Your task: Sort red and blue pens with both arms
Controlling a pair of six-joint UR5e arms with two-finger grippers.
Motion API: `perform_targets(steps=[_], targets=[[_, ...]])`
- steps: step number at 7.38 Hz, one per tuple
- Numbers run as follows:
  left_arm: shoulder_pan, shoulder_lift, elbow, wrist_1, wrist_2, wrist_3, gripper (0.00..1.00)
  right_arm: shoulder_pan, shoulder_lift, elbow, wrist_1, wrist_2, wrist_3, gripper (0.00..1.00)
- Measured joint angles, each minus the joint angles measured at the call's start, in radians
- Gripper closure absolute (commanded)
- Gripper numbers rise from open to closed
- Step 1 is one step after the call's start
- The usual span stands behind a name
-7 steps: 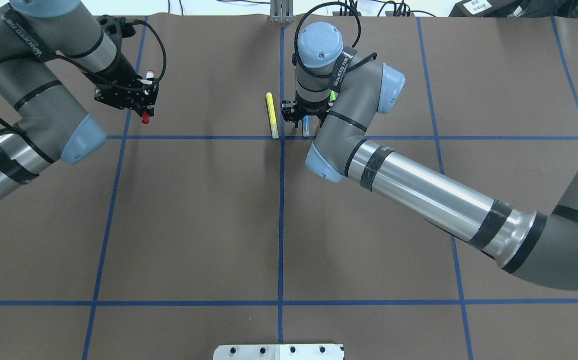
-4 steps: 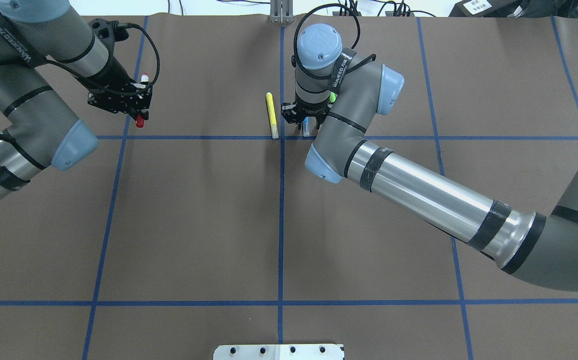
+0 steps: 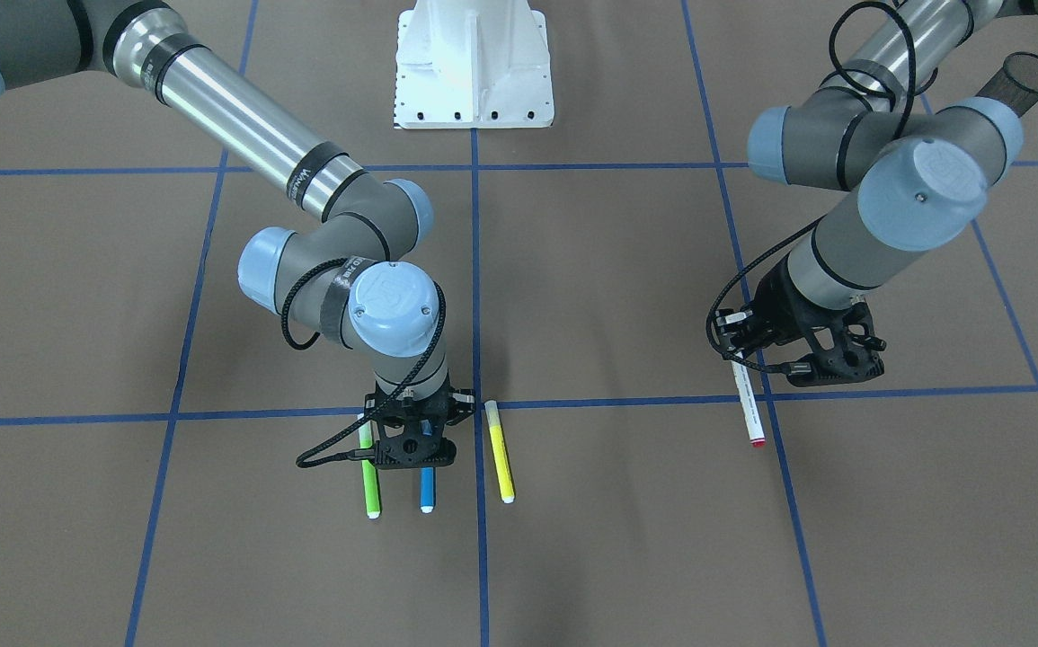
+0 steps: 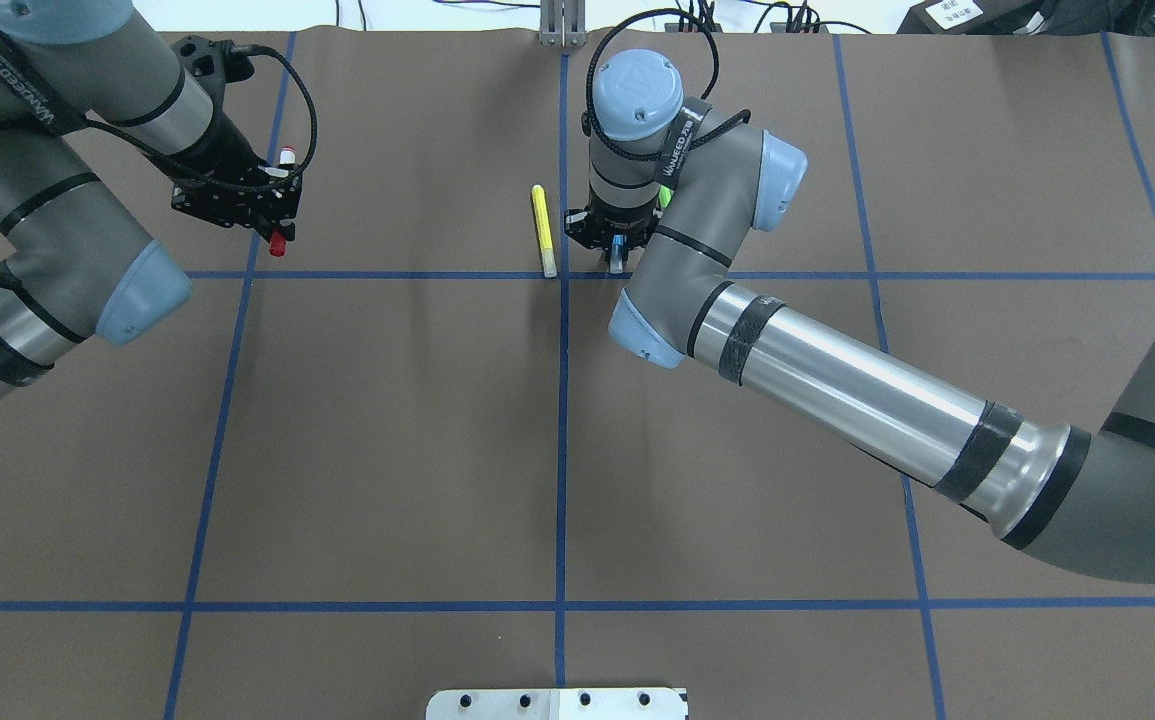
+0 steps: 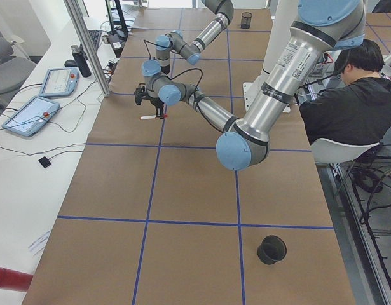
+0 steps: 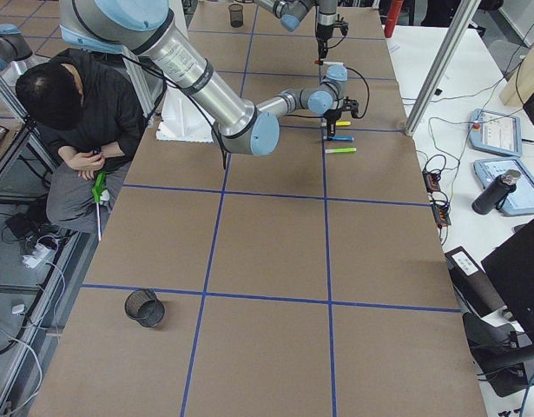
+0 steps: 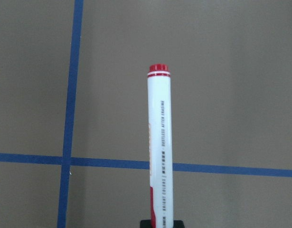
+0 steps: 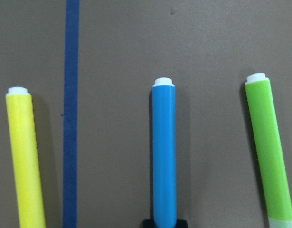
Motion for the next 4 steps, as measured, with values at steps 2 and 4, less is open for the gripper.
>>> perform_targets(steps=[2, 4], targets=[[-0.002, 0.026, -0.038, 0.024, 0.000, 0.003, 1.00, 0.024, -0.003, 0.091, -0.057, 0.016, -0.006, 1.00], [-0.020, 0.043, -0.110, 0.158, 0.006, 0.083, 1.00, 0.059, -0.041, 0.279, -0.264, 0.044, -0.043, 1.00]])
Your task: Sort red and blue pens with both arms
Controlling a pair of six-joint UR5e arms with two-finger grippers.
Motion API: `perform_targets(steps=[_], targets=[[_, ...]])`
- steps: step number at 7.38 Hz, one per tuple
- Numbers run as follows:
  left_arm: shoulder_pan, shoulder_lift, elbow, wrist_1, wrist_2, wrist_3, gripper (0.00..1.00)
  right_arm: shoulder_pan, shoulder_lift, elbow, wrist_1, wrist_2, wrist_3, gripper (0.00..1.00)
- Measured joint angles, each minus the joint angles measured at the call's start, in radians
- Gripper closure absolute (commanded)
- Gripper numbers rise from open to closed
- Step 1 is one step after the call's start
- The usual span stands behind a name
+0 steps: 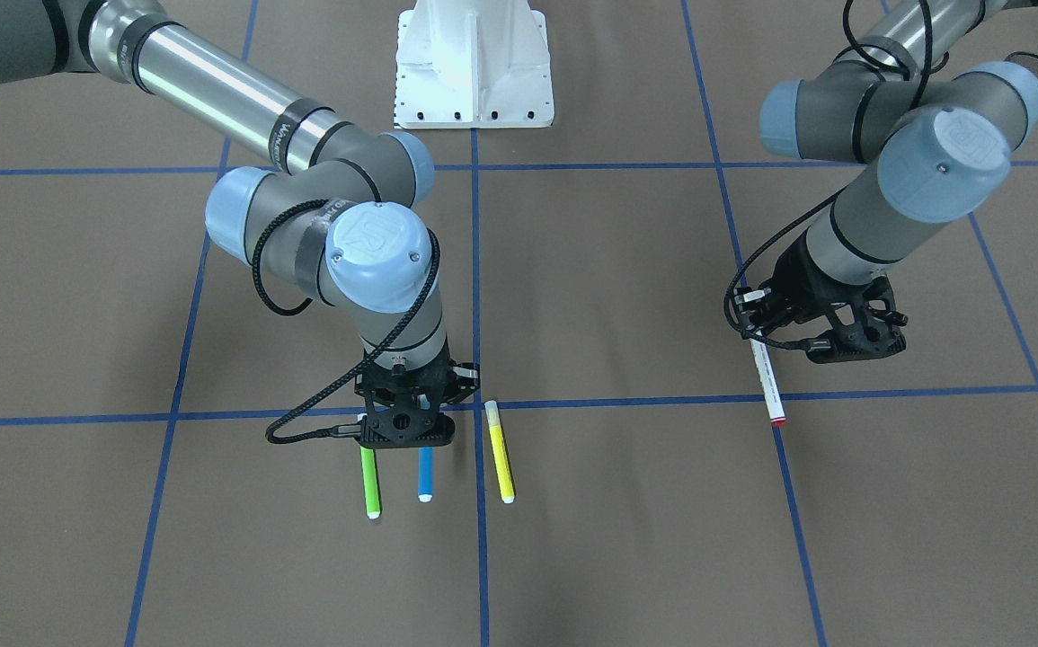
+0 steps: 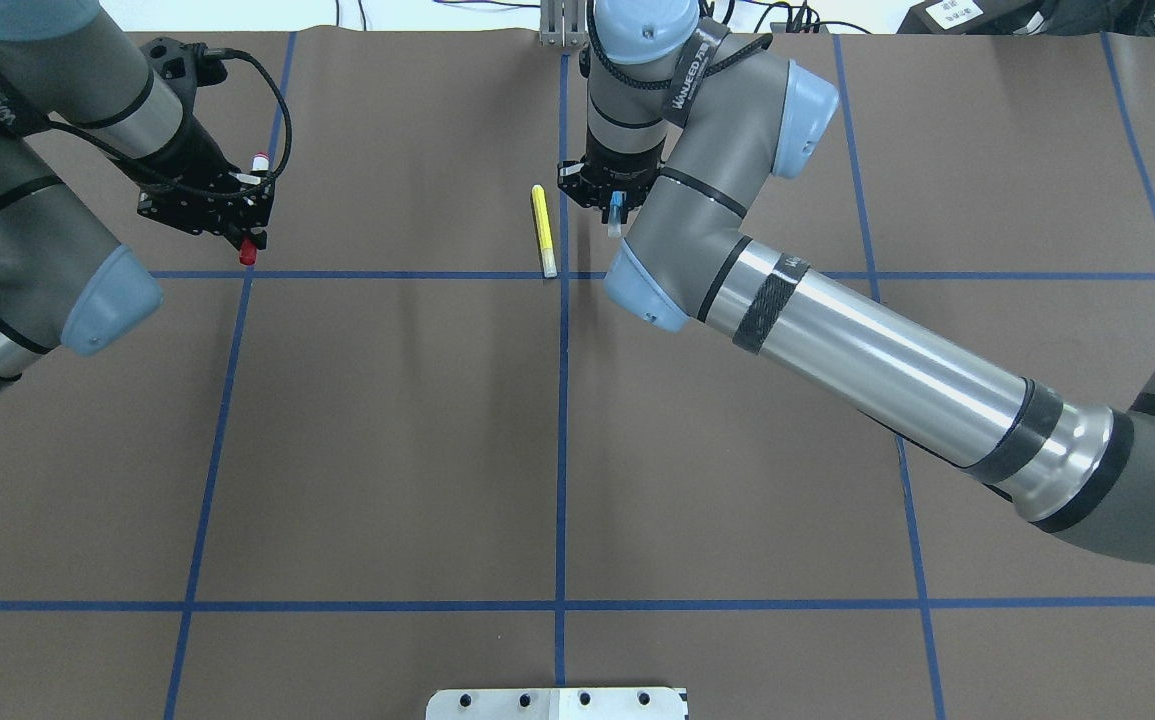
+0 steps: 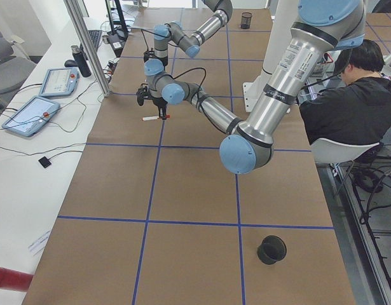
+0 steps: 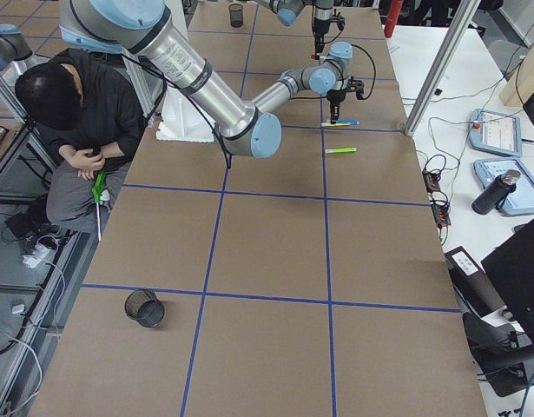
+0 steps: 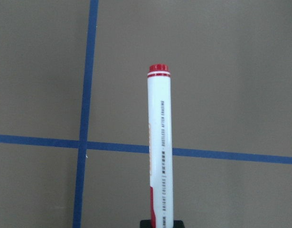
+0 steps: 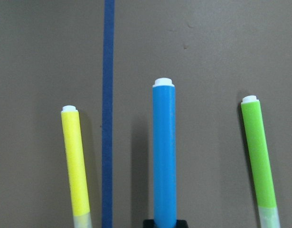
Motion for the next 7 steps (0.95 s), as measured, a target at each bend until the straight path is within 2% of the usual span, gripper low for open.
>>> perform_targets(steps=[2, 4, 5, 7], targets=[[-0.044, 0.097, -0.118, 0.121, 0.009, 0.177, 1.00, 0.046, -0.137, 0.232, -0.180, 0.006, -0.155, 1.00], [-0.126, 0.252, -0.211, 0.145, 0.009, 0.359, 1.00, 0.124, -0.280, 0.395, -0.296, 0.012, -0.351, 1.00], [-0.181, 0.315, -0.227, 0.147, 0.009, 0.454, 1.00, 0.173, -0.337, 0.440, -0.345, 0.014, -0.469, 1.00], [-0.320, 0.419, -0.235, 0.150, 0.008, 0.637, 1.00, 0.290, -0.448, 0.473, -0.417, 0.012, -0.751, 1.00]])
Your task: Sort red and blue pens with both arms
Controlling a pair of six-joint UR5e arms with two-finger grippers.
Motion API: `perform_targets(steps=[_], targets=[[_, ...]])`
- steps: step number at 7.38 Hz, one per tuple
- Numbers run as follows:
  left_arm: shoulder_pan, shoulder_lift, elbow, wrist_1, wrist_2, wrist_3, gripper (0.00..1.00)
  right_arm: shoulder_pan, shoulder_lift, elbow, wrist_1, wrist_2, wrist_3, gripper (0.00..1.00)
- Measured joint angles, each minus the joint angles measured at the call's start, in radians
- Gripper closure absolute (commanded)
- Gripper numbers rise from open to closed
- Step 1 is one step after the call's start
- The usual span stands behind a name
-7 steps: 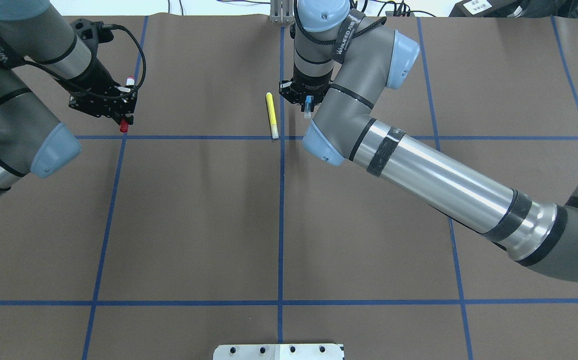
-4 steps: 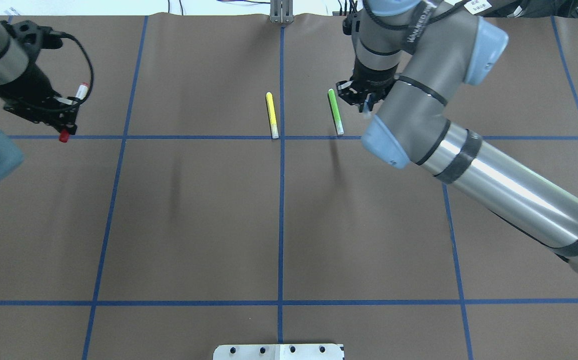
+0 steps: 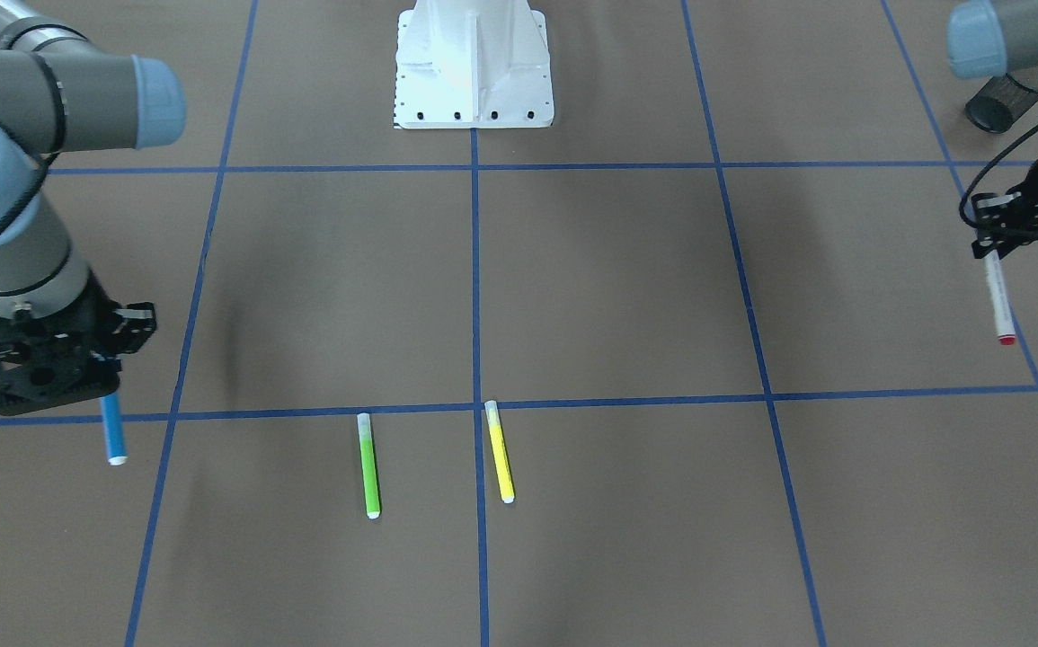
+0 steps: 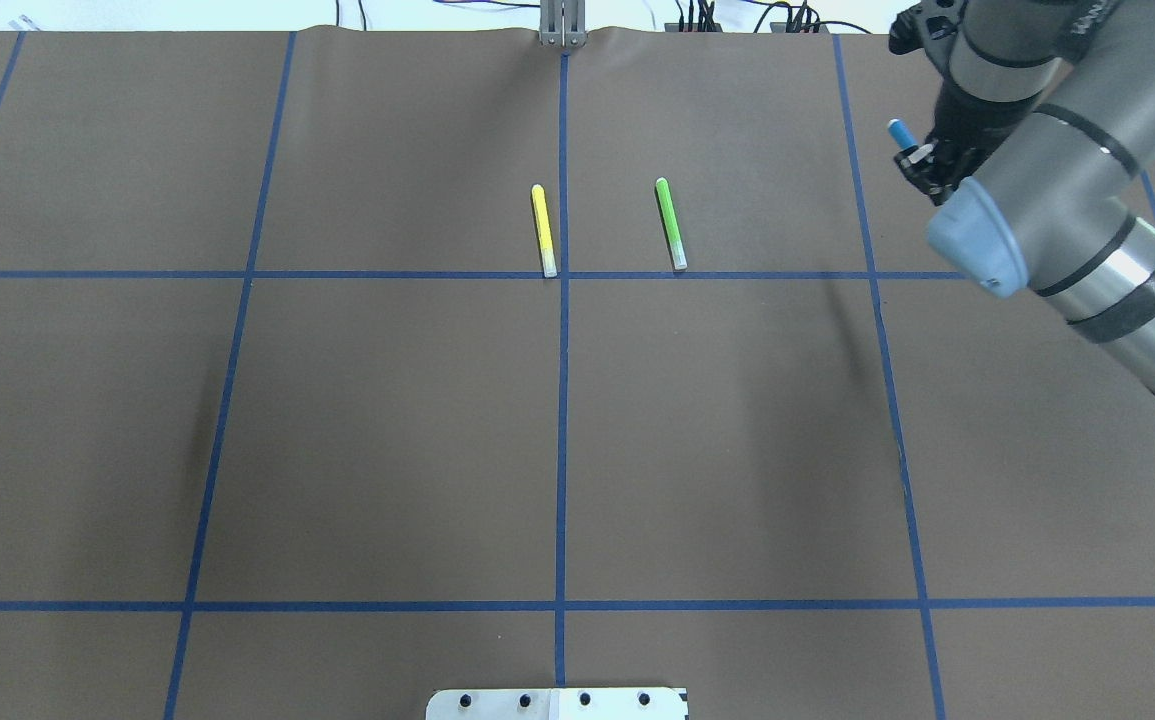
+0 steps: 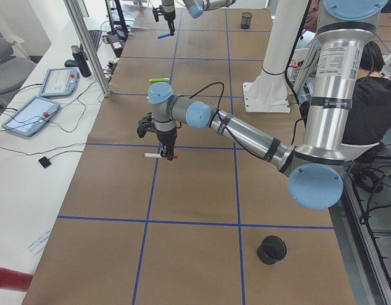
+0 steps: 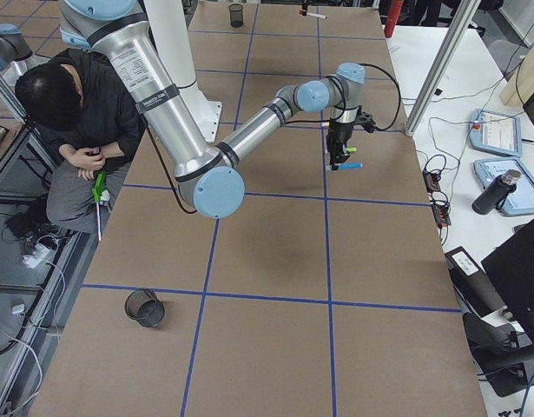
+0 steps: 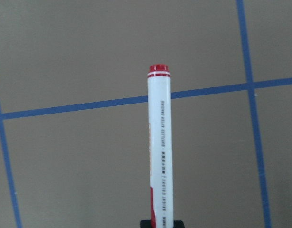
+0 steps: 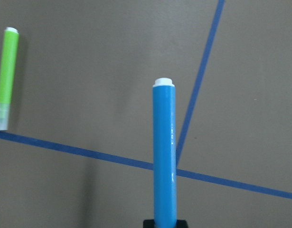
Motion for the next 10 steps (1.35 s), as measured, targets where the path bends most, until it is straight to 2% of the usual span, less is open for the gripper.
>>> perform_targets(steps=[4, 7, 8, 10], targets=[[-0.206, 0.207, 0.008, 0.003, 0.001, 0.213, 1.00, 0.208, -0.250, 0.040, -0.038, 0.072, -0.349, 1.00], [-0.329, 0.394, 0.020, 0.003, 0.012, 0.399, 1.00, 0.306, -0.394, 0.058, -0.088, 0.168, -0.480, 1.00], [-0.351, 0.432, 0.024, 0.037, 0.014, 0.420, 1.00, 0.321, -0.443, 0.074, -0.090, 0.186, -0.491, 1.00], [-0.381, 0.468, 0.027, 0.194, 0.016, 0.430, 1.00, 0.328, -0.528, 0.148, -0.098, 0.202, -0.497, 1.00]])
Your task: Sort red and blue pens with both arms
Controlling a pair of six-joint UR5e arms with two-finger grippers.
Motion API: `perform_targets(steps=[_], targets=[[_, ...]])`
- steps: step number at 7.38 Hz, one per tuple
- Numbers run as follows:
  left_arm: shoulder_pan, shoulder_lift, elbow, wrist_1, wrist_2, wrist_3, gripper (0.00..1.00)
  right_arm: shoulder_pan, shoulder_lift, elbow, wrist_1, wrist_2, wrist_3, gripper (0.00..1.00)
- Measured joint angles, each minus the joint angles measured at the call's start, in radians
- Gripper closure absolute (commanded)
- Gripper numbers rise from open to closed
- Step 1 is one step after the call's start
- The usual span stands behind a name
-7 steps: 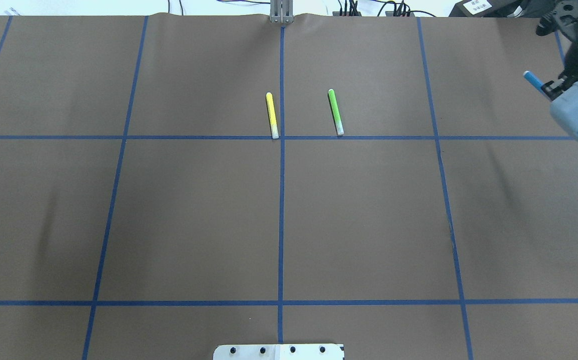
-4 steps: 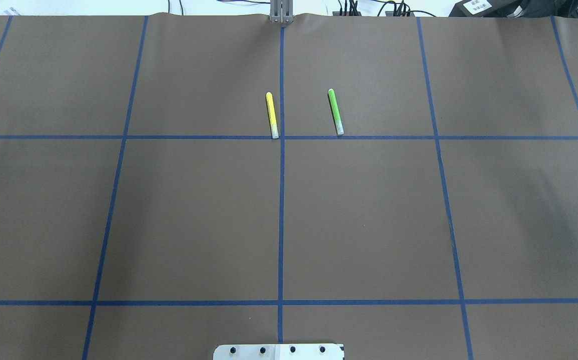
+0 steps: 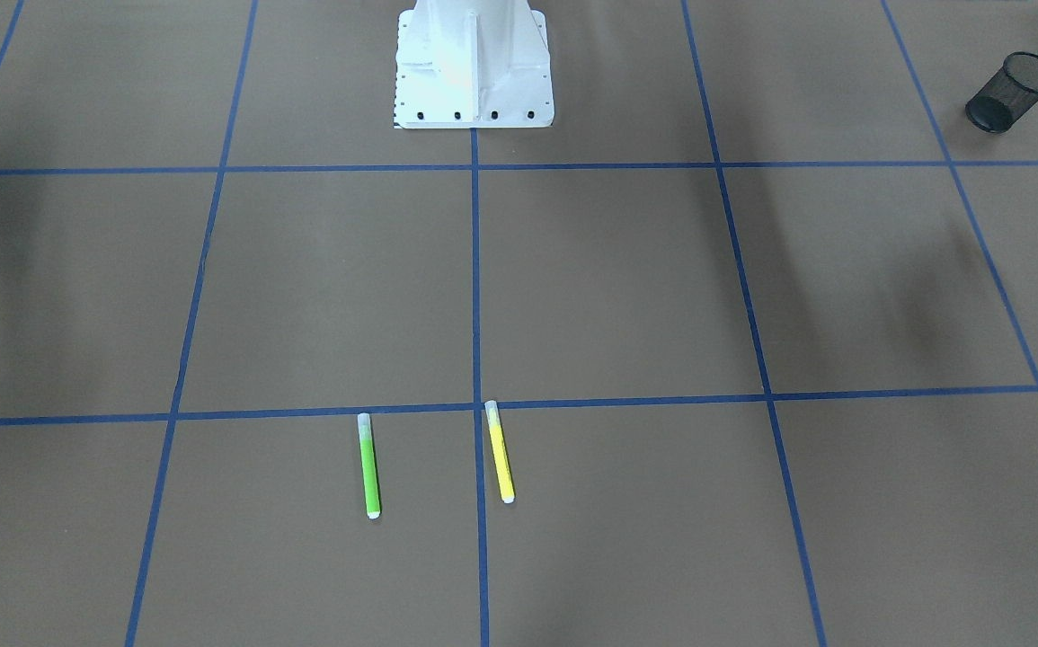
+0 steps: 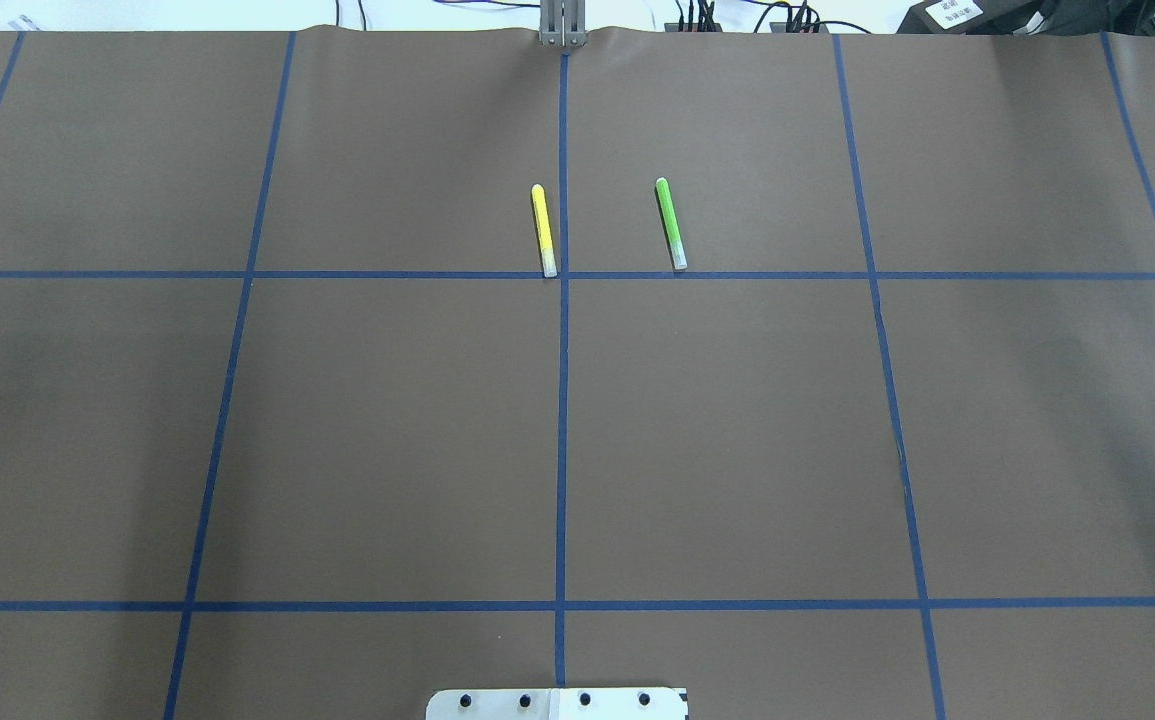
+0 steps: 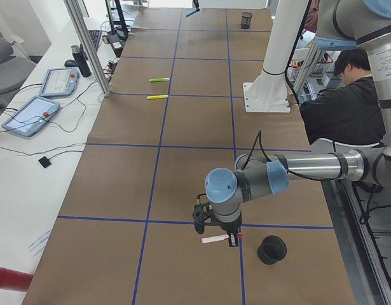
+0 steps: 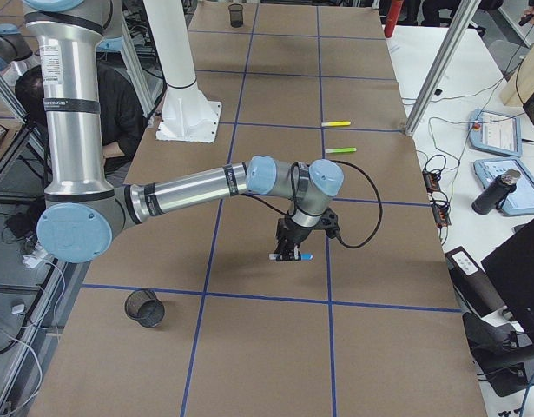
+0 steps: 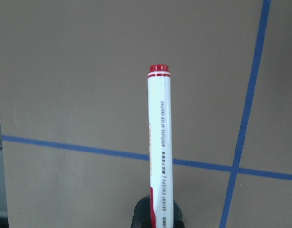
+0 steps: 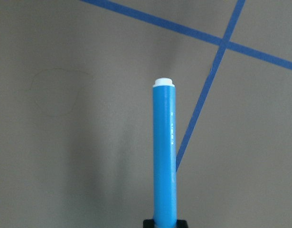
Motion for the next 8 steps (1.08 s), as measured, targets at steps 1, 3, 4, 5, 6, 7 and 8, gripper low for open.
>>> perform_targets(steps=[1, 3, 4, 5, 6, 7, 8], targets=[[-0.029, 0.014, 0.001, 0.087, 0.000, 0.001, 1.00, 0.001, -0.029, 0.023, -0.013, 0.021, 0.000, 1.00], [-0.117, 0.020, -0.016, 0.301, -0.004, 0.001, 1.00, 0.001, -0.052, 0.035, -0.026, 0.067, 0.000, 1.00], [-0.153, 0.020, -0.036, 0.420, -0.008, 0.001, 1.00, 0.001, -0.053, 0.035, -0.027, 0.083, 0.001, 1.00], [-0.170, 0.021, -0.047, 0.520, -0.013, 0.002, 1.00, 0.001, -0.053, 0.035, -0.028, 0.097, 0.001, 1.00], [-0.177, 0.022, -0.039, 0.584, -0.026, 0.003, 1.00, 0.001, -0.052, 0.036, -0.028, 0.105, 0.001, 1.00], [-0.181, 0.028, -0.018, 0.617, -0.052, 0.008, 1.00, 0.000, -0.051, 0.036, -0.028, 0.108, 0.002, 1.00], [-0.183, 0.040, 0.006, 0.636, -0.076, 0.016, 1.00, 0.000, -0.049, 0.036, -0.028, 0.109, 0.002, 1.00]])
